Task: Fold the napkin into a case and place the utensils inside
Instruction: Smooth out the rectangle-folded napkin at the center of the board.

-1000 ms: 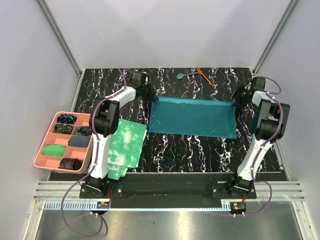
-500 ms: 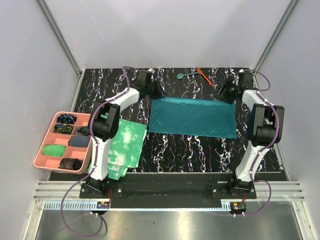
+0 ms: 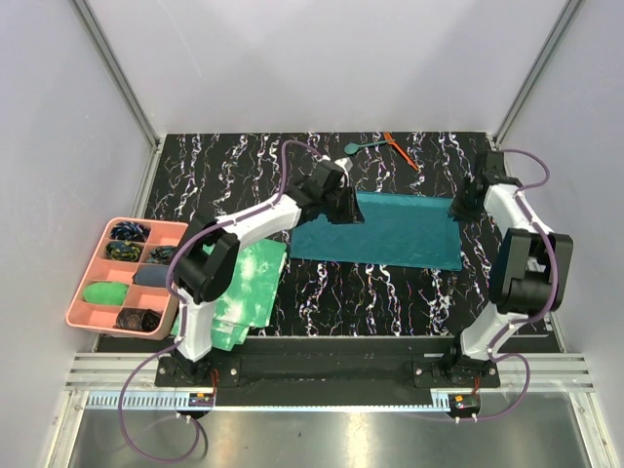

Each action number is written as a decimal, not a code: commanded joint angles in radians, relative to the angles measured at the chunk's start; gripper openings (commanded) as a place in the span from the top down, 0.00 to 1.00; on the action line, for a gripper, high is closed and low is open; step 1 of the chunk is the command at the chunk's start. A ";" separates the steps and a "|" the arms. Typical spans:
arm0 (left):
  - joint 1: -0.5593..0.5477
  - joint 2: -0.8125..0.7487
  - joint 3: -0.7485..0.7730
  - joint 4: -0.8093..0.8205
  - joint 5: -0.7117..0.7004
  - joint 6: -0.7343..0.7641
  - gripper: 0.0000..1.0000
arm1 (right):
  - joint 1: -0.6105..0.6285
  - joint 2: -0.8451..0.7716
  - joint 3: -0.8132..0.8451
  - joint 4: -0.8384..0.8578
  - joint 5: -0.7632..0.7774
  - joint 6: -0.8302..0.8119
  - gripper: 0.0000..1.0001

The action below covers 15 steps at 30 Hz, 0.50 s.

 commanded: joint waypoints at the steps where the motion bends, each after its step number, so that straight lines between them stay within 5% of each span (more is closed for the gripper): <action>1: 0.035 -0.059 -0.060 -0.031 -0.020 0.010 0.76 | -0.006 -0.084 -0.108 -0.041 0.028 -0.020 0.76; 6: 0.086 -0.090 -0.136 -0.054 -0.038 0.023 0.76 | -0.026 -0.062 -0.162 0.018 0.005 -0.015 0.84; 15: 0.126 -0.071 -0.187 -0.075 -0.060 0.044 0.77 | -0.072 0.051 -0.192 0.084 0.015 -0.021 0.84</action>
